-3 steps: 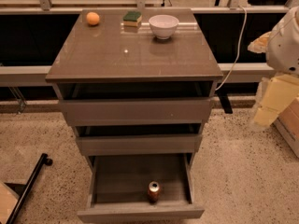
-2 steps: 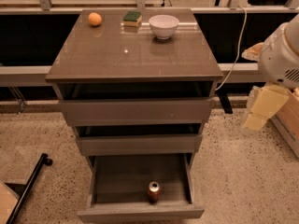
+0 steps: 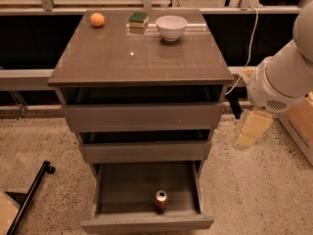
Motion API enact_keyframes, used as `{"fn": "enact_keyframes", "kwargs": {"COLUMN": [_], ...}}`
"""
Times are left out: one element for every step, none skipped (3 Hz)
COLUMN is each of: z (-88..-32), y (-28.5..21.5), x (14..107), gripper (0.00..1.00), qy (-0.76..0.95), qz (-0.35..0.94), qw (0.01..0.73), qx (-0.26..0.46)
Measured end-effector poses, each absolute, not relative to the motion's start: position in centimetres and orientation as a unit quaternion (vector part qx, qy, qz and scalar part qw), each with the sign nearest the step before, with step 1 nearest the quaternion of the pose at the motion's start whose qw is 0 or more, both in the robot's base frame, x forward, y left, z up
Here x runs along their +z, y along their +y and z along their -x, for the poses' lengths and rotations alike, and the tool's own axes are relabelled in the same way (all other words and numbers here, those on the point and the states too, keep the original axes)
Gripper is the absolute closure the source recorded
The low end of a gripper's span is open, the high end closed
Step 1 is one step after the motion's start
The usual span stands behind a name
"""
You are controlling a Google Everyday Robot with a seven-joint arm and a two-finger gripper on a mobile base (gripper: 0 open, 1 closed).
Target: Pick coke can from bottom drawer and place on counter
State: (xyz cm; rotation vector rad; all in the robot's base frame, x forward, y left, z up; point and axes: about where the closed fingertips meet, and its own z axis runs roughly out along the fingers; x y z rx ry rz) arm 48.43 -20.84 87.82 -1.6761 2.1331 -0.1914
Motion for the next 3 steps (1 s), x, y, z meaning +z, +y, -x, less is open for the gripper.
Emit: {"fn": "enact_keyframes", "kwargs": {"z": [-48.0, -48.2, -48.7], "y": [-19.4, -18.1, -17.0], "x": [83.1, 77.0, 71.9], "gripper": [0.0, 0.0, 0.0], "qy": [0.792, 0.812, 0.825], "qz": [0.584, 0.557, 0.528], "qw": [0.176, 0.172, 0.187], "qx": [-0.019, 0.036, 0.076]}}
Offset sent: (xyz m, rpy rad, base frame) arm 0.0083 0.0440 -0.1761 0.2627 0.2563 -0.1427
